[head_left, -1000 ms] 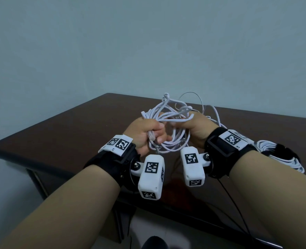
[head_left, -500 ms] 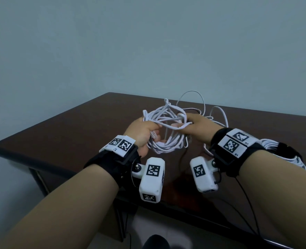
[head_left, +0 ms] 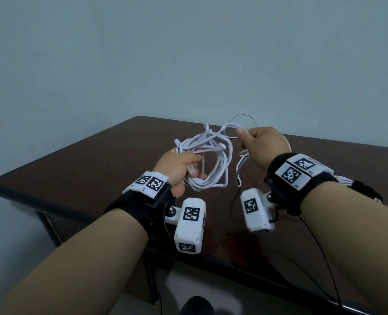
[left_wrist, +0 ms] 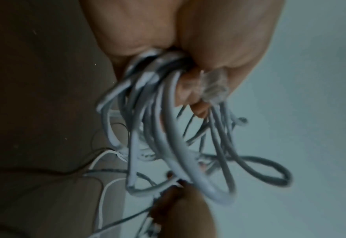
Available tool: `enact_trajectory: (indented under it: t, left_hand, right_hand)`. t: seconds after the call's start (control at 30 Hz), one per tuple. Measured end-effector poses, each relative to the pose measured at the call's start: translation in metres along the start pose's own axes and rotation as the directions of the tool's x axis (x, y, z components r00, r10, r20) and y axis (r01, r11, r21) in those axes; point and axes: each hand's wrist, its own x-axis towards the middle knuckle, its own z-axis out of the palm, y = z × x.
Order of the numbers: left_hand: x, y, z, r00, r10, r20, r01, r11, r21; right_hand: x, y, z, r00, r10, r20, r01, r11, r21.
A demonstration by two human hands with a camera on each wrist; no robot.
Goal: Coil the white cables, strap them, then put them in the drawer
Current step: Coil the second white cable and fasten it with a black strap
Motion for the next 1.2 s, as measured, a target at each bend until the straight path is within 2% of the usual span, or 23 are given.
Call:
enact_trajectory:
  t: [0.13, 0.2, 0.27, 0.33, 0.4, 0.47, 0.57, 0.63, 0.7, 0.8, 0.9, 0.97, 1.07, 1.13, 1.2]
  left_hand:
    - [-0.005, 0.007, 0.000, 0.973, 0.057, 0.225, 0.000, 0.970, -0.243]
    - [-0.006, 0.006, -0.001, 0.964, 0.071, 0.255, 0.013, 0.950, -0.313]
    - [-0.008, 0.005, 0.000, 0.968, 0.102, 0.229, -0.003, 0.918, -0.397]
    - [-0.010, 0.009, 0.004, 0.973, 0.144, 0.179, -0.045, 0.885, -0.463]
    - [-0.007, 0.014, 0.006, 0.987, 0.147, 0.072, -0.094, 0.869, -0.485]
    - [0.001, 0.020, 0.002, 0.992, 0.104, -0.078, -0.129, 0.871, -0.475]
    - [0.011, 0.025, -0.010, 0.950, 0.056, -0.307, -0.166, 0.924, -0.346]
    - [0.016, 0.023, -0.020, 0.915, 0.080, -0.395, -0.160, 0.972, -0.174]
    - [0.022, 0.021, -0.028, 0.896, 0.088, -0.436, -0.134, 0.988, -0.076]
    - [0.023, 0.016, -0.033, 0.900, 0.054, -0.433, -0.092, 0.993, -0.068]
    - [0.016, 0.009, -0.022, 0.879, 0.161, -0.449, -0.079, 0.977, 0.197]
    - [0.011, 0.004, -0.012, 0.890, 0.244, -0.385, -0.121, 0.941, 0.316]
    - [0.011, -0.007, -0.005, 0.927, 0.316, -0.201, -0.183, 0.850, 0.494]
    - [0.013, -0.011, -0.005, 0.944, 0.317, -0.091, -0.213, 0.796, 0.566]
    - [0.011, -0.013, -0.004, 0.953, 0.303, 0.007, -0.245, 0.757, 0.605]
  right_hand:
    - [-0.007, 0.001, 0.022, 0.980, 0.063, 0.186, -0.047, 0.995, -0.093]
    - [-0.009, 0.000, 0.030, 0.960, 0.066, 0.271, -0.048, 0.996, -0.073]
    - [-0.013, -0.004, 0.032, 0.928, 0.053, 0.369, 0.003, 0.989, -0.151]
    - [-0.019, -0.005, 0.032, 0.921, 0.046, 0.387, 0.081, 0.949, -0.306]
    - [-0.023, -0.003, 0.033, 0.927, 0.023, 0.375, 0.160, 0.879, -0.449]
    - [-0.026, 0.003, 0.033, 0.927, -0.024, 0.375, 0.226, 0.832, -0.507]
    - [-0.027, 0.014, 0.026, 0.931, -0.082, 0.356, 0.183, 0.948, -0.259]
    - [-0.027, 0.018, 0.021, 0.931, -0.087, 0.354, 0.141, 0.982, -0.129]
    - [-0.028, 0.020, 0.018, 0.927, -0.097, 0.363, 0.149, 0.982, -0.118]
    - [-0.031, 0.010, 0.015, 0.882, -0.179, 0.436, 0.280, 0.943, -0.180]
    - [-0.035, -0.008, 0.012, 0.825, -0.288, 0.485, 0.438, 0.869, -0.229]
    - [-0.034, -0.019, 0.009, 0.808, -0.369, 0.460, 0.500, 0.842, -0.203]
    - [-0.031, -0.030, 0.005, 0.784, -0.459, 0.418, 0.554, 0.821, -0.137]
    - [-0.029, -0.032, 0.005, 0.798, -0.481, 0.364, 0.548, 0.829, -0.107]
    - [-0.028, -0.032, 0.004, 0.840, -0.472, 0.268, 0.514, 0.851, -0.109]
